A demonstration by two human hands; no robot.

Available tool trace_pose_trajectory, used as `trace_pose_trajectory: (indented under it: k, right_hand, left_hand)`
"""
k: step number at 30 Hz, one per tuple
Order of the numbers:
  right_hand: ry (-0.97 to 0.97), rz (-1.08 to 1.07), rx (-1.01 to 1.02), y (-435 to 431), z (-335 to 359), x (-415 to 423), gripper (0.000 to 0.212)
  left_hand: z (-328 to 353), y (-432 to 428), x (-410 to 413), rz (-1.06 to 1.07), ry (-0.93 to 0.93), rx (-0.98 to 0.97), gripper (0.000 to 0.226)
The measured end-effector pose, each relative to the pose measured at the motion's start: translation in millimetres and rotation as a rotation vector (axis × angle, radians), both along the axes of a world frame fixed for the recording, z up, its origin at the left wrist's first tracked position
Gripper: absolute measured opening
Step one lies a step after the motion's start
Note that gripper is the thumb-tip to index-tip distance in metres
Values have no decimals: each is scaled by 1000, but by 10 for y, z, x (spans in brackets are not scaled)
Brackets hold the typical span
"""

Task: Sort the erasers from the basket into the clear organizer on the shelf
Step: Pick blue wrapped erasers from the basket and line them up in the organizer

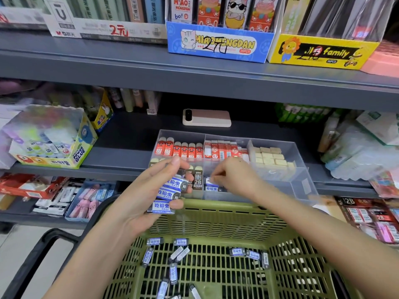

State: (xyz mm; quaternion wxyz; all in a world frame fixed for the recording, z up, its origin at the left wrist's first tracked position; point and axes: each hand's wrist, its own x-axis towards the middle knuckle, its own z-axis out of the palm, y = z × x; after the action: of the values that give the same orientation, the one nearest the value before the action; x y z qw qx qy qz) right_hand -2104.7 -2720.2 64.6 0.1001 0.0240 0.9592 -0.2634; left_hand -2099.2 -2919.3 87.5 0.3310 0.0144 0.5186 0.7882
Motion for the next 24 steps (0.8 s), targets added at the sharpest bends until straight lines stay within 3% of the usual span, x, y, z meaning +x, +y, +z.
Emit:
trace_pose_trajectory:
  k: [10, 21, 24]
  right_hand:
    - [-52, 142, 121, 133, 22, 39, 29]
    - [-177, 109, -86, 158, 58, 45, 33]
    - [-13, 109, 54, 134, 144, 109, 32]
  left_hand:
    - [-27, -2, -13, 13, -2, -10, 32]
    - [-48, 40, -18, 36, -69, 8, 38]
    - [-64, 73, 3, 70, -114, 56, 43]
